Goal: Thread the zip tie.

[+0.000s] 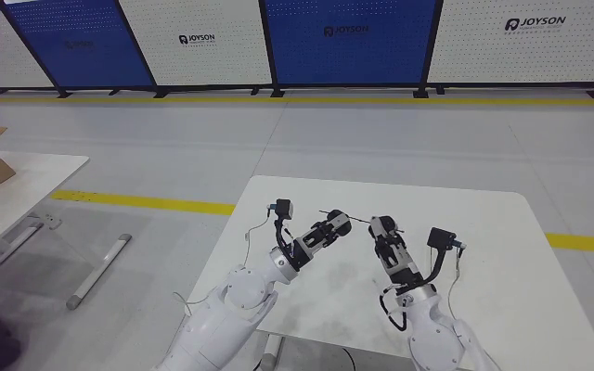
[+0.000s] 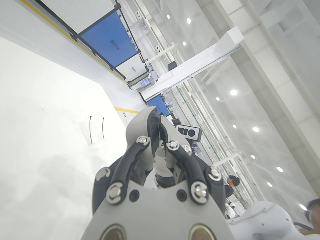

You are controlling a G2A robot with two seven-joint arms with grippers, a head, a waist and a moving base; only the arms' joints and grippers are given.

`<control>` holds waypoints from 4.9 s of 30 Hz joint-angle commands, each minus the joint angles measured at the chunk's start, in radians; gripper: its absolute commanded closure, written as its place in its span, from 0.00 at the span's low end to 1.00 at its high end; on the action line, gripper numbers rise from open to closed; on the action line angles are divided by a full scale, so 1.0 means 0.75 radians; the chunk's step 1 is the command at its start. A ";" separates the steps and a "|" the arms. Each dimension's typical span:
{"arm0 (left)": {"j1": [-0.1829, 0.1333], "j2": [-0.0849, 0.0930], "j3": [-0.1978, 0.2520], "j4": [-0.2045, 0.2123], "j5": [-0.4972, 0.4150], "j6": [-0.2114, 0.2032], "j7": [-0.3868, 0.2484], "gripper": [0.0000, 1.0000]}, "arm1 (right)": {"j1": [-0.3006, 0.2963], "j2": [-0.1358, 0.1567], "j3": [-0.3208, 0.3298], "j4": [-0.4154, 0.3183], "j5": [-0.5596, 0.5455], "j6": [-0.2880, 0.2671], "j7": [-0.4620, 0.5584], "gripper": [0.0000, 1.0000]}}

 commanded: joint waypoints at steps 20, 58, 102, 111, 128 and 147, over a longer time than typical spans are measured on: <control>0.000 0.000 0.000 0.000 0.000 0.000 0.000 1.00 | 0.055 -0.005 -0.023 0.003 -0.041 0.072 0.082 1.00; 0.004 0.002 0.008 -0.034 0.116 0.046 0.083 1.00 | 0.060 0.005 0.028 -0.006 0.026 0.054 0.206 1.00; -0.025 -0.004 0.064 -0.014 0.315 0.142 0.154 0.83 | 0.054 0.004 -0.005 -0.009 -0.072 0.112 0.161 1.00; -0.025 -0.004 0.061 -0.010 0.313 0.151 0.151 1.00 | 0.050 0.003 -0.011 -0.011 -0.079 0.105 0.149 1.00; -0.008 0.001 0.052 -0.028 0.274 0.115 0.097 1.00 | 0.058 0.002 -0.012 -0.007 -0.046 0.108 0.190 1.00; -0.014 0.001 0.053 -0.024 0.311 0.138 0.134 1.00 | 0.066 0.003 0.001 -0.007 0.013 0.128 0.248 0.58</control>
